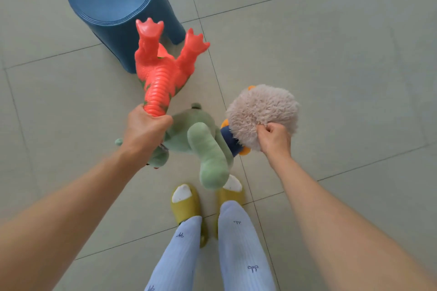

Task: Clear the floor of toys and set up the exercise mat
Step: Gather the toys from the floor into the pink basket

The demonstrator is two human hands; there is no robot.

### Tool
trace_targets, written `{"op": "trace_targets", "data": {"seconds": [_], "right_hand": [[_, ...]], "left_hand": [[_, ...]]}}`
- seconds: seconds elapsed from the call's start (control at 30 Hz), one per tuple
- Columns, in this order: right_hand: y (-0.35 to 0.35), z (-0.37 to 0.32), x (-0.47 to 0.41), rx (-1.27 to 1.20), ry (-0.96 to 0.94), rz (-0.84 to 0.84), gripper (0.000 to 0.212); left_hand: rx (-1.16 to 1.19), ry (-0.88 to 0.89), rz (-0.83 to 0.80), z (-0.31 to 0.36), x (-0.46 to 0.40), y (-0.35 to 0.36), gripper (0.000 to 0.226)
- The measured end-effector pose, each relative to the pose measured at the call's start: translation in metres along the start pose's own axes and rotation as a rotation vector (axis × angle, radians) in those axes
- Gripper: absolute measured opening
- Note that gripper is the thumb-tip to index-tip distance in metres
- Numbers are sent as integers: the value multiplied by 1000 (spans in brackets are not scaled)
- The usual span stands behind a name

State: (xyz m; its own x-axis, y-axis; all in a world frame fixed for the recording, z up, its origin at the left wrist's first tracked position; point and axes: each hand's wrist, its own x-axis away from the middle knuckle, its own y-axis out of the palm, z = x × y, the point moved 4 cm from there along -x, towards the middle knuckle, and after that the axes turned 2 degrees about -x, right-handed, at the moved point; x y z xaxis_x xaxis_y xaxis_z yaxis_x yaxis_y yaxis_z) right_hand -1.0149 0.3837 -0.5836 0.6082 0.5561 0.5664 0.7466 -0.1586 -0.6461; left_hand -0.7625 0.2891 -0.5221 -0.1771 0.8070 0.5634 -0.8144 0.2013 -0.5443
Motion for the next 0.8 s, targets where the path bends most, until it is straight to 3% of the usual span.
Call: {"op": "trace_targets", "data": {"seconds": [0.2, 0.4, 0.8], "right_hand": [[-97, -42, 46, -71, -84, 54, 42], [-174, -53, 104, -197, -81, 173, 42], [-272, -30, 236, -346, -4, 443, 41]], "left_hand": [[30, 91, -32, 80, 40, -22, 22], [29, 186, -96, 150, 92, -49, 11], [-84, 349, -307, 214, 193, -67, 15]]}}
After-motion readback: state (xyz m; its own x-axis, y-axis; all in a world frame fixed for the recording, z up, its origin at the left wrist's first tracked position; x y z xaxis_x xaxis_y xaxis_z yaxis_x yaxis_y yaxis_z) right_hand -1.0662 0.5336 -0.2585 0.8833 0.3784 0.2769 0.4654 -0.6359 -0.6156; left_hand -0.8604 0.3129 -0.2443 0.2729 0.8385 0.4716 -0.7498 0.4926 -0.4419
